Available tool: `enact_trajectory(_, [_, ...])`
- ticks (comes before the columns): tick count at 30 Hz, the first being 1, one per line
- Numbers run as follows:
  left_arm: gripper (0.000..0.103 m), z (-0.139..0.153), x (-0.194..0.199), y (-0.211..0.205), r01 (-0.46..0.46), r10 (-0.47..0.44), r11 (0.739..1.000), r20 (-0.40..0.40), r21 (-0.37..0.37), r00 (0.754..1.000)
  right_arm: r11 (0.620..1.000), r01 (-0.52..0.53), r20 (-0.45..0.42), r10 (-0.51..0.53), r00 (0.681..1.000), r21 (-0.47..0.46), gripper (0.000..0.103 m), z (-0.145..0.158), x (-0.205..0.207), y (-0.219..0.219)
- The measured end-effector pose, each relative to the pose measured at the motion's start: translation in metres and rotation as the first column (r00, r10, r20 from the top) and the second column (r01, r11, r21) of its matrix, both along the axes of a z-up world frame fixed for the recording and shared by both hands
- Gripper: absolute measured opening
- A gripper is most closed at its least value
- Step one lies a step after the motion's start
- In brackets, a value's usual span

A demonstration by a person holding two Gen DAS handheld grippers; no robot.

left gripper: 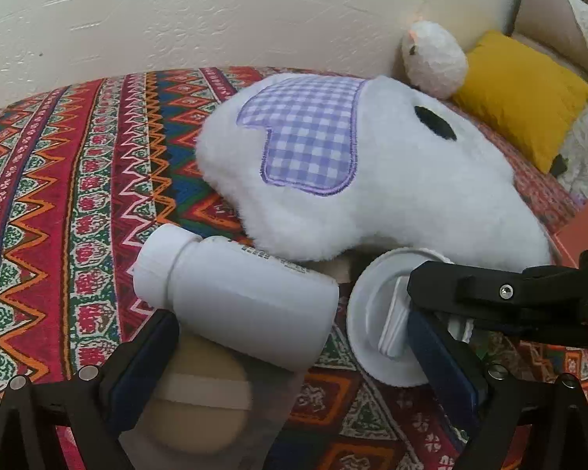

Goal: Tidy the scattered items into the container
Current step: 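Grasp the silver jar lid with the right tool while the left tool grasps the pill bottle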

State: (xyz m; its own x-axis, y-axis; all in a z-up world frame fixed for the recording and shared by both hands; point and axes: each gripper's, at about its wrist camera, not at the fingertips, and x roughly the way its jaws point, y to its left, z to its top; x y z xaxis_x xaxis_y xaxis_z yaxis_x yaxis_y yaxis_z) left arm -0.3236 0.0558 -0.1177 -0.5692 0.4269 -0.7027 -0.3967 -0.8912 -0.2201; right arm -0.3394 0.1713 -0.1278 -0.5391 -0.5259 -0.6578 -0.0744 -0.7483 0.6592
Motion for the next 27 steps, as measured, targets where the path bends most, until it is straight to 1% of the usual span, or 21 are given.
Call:
enact_trajectory(4, [0.098, -0.003, -0.007, -0.006, -0.03, 0.03, 1.0, 0.0, -0.005, 1.0, 0.997, 0.028, -0.028, -0.026, 0.999, 0.071, 0.028, 0.013, 0.002, 0.005])
enact_trajectory(6, [0.097, -0.008, -0.014, -0.011, -0.044, 0.043, 0.999, 0.017, 0.013, 0.999, 0.994, 0.038, -0.044, -0.033, 0.998, 0.101, 0.028, 0.019, 0.002, 0.004])
enact_trajectory(7, [0.092, -0.011, -0.017, -0.014, -0.05, 0.049, 0.998, 0.028, 0.025, 0.998, 0.994, 0.039, -0.047, -0.034, 0.998, 0.104, 0.028, 0.02, 0.002, 0.004])
enact_trajectory(8, [0.083, -0.013, -0.02, -0.016, -0.057, 0.056, 0.998, 0.035, 0.032, 0.998, 0.994, 0.039, -0.049, -0.035, 0.998, 0.103, 0.028, 0.021, 0.001, 0.005])
enact_trajectory(10, [0.073, -0.016, -0.024, -0.019, -0.07, 0.069, 0.997, 0.043, 0.037, 0.997, 0.995, 0.036, -0.043, -0.032, 0.999, 0.096, 0.028, 0.021, -0.001, 0.003])
enact_trajectory(11, [0.065, -0.016, -0.025, -0.02, -0.072, 0.071, 0.997, 0.042, 0.041, 0.997, 0.995, 0.034, -0.038, -0.031, 0.999, 0.09, 0.028, 0.019, -0.002, 0.003])
enact_trajectory(12, [0.061, -0.016, -0.025, -0.022, -0.073, 0.071, 0.996, 0.041, 0.045, 0.997, 0.996, 0.033, -0.032, -0.03, 0.999, 0.083, 0.028, 0.017, -0.003, 0.002])
enact_trajectory(14, [0.061, -0.015, -0.024, -0.024, -0.069, 0.067, 0.996, 0.032, 0.05, 0.997, 0.997, 0.029, -0.025, -0.027, 0.999, 0.076, 0.028, 0.015, -0.004, -0.003])
enact_trajectory(17, [0.061, -0.007, -0.016, -0.025, -0.061, 0.061, 0.997, -0.004, 0.036, 0.998, 0.997, 0.027, -0.03, -0.025, 0.999, 0.071, 0.028, 0.017, -0.001, -0.002])
enact_trajectory(21, [0.06, 0.024, 0.008, -0.03, -0.068, 0.07, 0.997, -0.052, 0.041, 0.996, 0.999, 0.016, -0.051, -0.014, 0.999, 0.049, 0.028, 0.03, 0.01, 0.002])
enact_trajectory(24, [0.058, 0.049, 0.026, -0.034, -0.073, 0.077, 0.996, -0.088, 0.047, 0.993, 0.999, 0.006, -0.083, -0.003, 0.997, 0.031, 0.028, 0.047, 0.023, 0.004])
enact_trajectory(25, [0.049, 0.058, 0.033, -0.035, -0.075, 0.08, 0.996, -0.1, 0.049, 0.992, 1.0, 0.003, -0.094, -0.001, 0.996, 0.023, 0.028, 0.053, 0.028, 0.005])
enact_trajectory(26, [0.019, 0.066, 0.039, -0.037, -0.077, 0.083, 0.996, -0.112, 0.051, 0.99, 1.0, 0.001, -0.107, 0.0, 0.994, 0.012, 0.028, 0.06, 0.034, 0.007])
enact_trajectory(27, [0.017, 0.074, 0.045, -0.038, -0.079, 0.085, 0.995, -0.124, 0.053, 0.989, 1.0, -0.001, -0.124, 0.0, 0.992, 0.0, 0.028, 0.067, 0.04, 0.009])
